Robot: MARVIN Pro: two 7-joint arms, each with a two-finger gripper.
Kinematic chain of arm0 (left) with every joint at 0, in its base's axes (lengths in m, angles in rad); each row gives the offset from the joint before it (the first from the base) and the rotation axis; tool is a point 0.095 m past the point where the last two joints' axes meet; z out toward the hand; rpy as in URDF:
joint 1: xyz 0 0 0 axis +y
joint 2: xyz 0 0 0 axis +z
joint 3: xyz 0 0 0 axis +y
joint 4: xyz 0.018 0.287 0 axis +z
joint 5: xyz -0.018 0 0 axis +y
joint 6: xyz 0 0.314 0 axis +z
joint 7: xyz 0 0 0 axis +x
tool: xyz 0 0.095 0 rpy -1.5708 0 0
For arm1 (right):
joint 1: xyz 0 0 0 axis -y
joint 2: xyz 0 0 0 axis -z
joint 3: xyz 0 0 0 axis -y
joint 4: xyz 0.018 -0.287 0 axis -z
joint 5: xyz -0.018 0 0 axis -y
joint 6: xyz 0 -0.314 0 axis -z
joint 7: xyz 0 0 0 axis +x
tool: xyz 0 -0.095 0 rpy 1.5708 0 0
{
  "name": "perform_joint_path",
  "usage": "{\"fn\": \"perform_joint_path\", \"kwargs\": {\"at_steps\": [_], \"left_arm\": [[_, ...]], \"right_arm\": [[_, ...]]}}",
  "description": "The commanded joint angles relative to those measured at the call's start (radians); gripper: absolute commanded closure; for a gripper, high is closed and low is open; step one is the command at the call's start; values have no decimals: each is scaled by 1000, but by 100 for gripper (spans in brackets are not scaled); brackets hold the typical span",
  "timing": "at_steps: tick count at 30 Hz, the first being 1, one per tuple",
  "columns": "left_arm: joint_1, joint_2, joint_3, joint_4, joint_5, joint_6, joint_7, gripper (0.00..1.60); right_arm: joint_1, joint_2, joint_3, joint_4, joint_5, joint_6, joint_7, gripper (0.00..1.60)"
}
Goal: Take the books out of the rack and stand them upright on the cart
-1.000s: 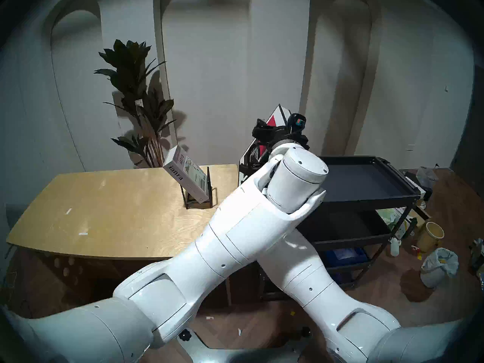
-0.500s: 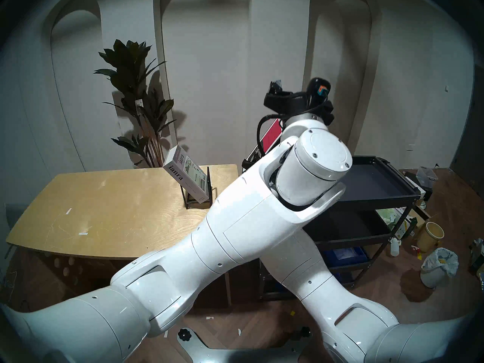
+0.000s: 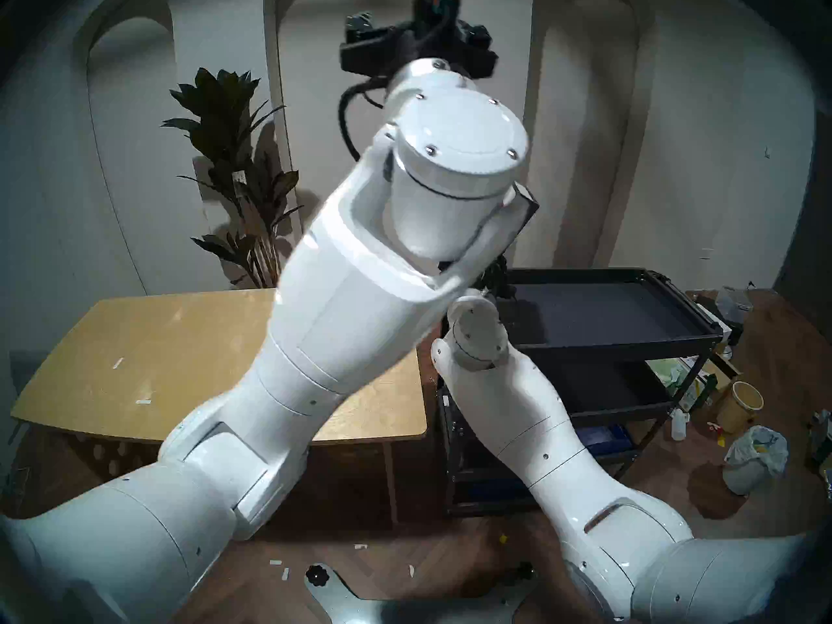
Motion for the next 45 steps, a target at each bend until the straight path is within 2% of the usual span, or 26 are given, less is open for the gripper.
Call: {"fn": "perform_joint_path", "kwargs": {"at_steps": [1,7,9,10,14,20,21,25,26,27,28,35,45], "left_arm": [[7,119,-154,18,-34,7,14,0],[79,199,-270,72,-90,12,5,0],[100,199,-274,93,-103,16,10,0],[116,221,-315,98,-123,15,-3,0],[165,246,-366,133,-173,24,-18,0],[229,273,-444,164,-257,34,-69,0],[239,276,-454,167,-269,36,-78,0],[283,290,-490,174,-320,45,-118,0],[296,293,-500,173,-336,47,-133,0],[306,296,-507,172,-348,49,-144,0],[315,299,-513,171,-360,51,-155,0],[371,322,-537,153,-431,61,-242,0],[415,362,-553,130,-486,57,-348,0]], "right_arm": [[99,52,35,-18,-24,41,10,160],[132,107,64,4,-31,92,30,160],[146,126,75,18,-31,112,40,160],[156,136,80,27,-31,125,46,160],[194,172,94,74,-34,184,75,160],[253,223,83,152,-41,271,164,160],[232,232,84,141,-48,279,171,160],[275,276,66,209,-46,304,249,160],[279,290,67,226,-43,306,298,160],[283,296,56,240,-40,308,277,160],[285,308,54,253,-39,308,315,160],[290,363,4,334,-31,271,430,160],[307,415,-34,404,-2,130,632,160]]}}
